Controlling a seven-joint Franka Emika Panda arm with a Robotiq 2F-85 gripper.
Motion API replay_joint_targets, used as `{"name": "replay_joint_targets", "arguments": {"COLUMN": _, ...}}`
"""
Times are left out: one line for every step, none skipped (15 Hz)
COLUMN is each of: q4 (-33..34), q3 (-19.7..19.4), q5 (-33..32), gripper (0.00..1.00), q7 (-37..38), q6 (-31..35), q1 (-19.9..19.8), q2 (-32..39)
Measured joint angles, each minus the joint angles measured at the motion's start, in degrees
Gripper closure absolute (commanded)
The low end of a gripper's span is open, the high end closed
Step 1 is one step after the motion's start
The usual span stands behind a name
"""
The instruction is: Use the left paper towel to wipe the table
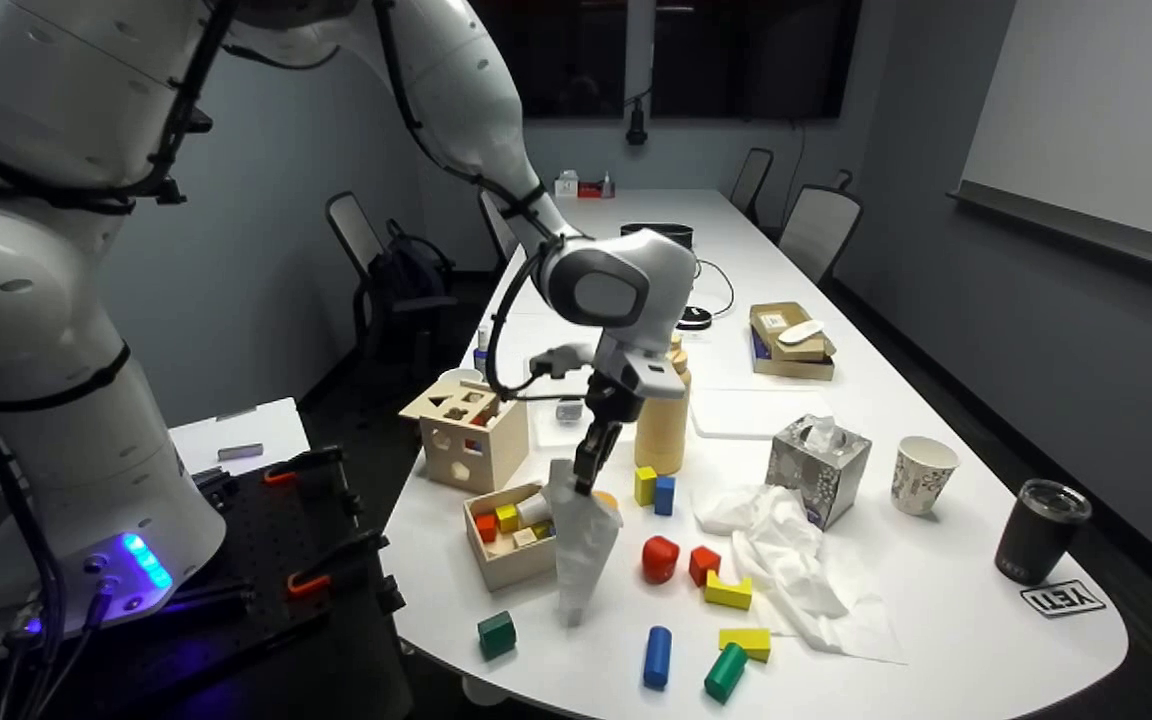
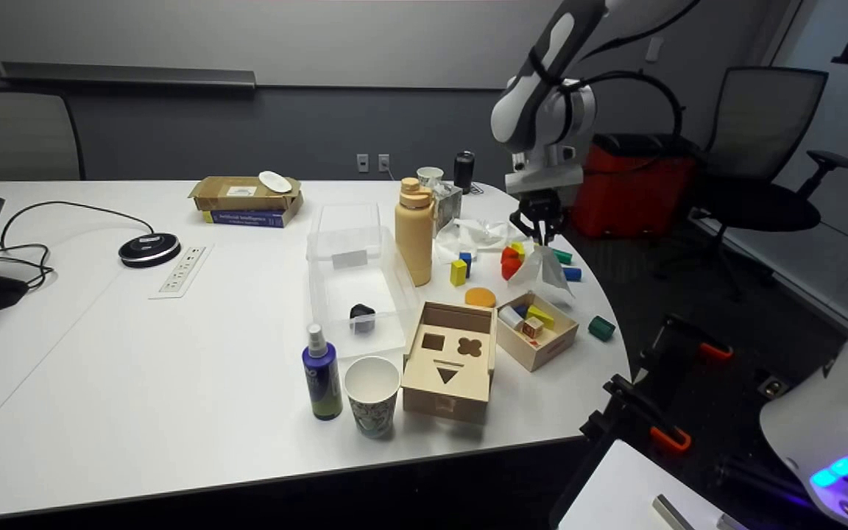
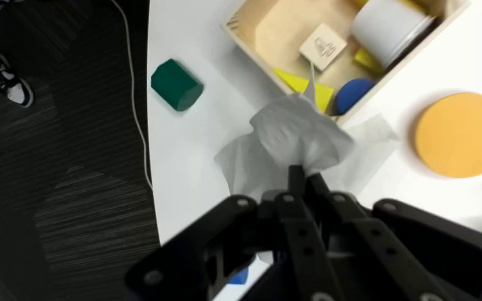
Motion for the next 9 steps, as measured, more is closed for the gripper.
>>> {"name": "replay_joint_targets", "arguments": {"q4": 0.5, "q3": 0.8, "q5": 0.0, "gripper": 0.99, "q7": 0.0, "q6": -2.6, "q1": -0.1, "q2": -2.7}}
{"name": "replay_joint_targets", "arguments": {"q4": 1.1, "q3": 1.4, "q5": 0.0, "gripper": 0.99, "q7": 0.0, "q6": -3.8, "q1": -0.2, "q2": -5.2}}
{"name": "replay_joint_targets", "arguments": {"q4": 1.9, "q3": 2.0, "q5": -0.1, "gripper": 0.99, "q7": -0.1, "q6": -4.4, "q1": -0.4, "q2": -7.2}}
{"name": "replay_joint_targets", "arguments": {"q4": 3.1, "q3": 2.2, "q5": -0.3, "gripper": 0.99, "q7": -0.2, "q6": -4.3, "q1": -0.6, "q2": -8.5}}
{"name": "replay_joint_targets", "arguments": {"q4": 4.7, "q3": 2.2, "q5": -1.0, "gripper": 0.99, "q7": -0.3, "q6": -3.2, "q1": -1.1, "q2": -8.9}}
{"name": "replay_joint_targets", "arguments": {"q4": 6.4, "q3": 2.2, "q5": -1.8, "gripper": 0.99, "q7": -0.3, "q6": -1.4, "q1": -1.8, "q2": -8.5}}
{"name": "replay_joint_targets", "arguments": {"q4": 8.2, "q3": 2.2, "q5": -2.2, "gripper": 0.99, "q7": -0.4, "q6": 1.0, "q1": -2.8, "q2": -7.3}}
{"name": "replay_joint_targets", "arguments": {"q4": 9.9, "q3": 2.3, "q5": -2.2, "gripper": 0.99, "q7": -0.6, "q6": 3.9, "q1": -4.0, "q2": -5.6}}
{"name": "replay_joint_targets", "arguments": {"q4": 11.6, "q3": 2.4, "q5": -2.2, "gripper": 0.99, "q7": -1.0, "q6": 7.2, "q1": -5.2, "q2": -3.5}}
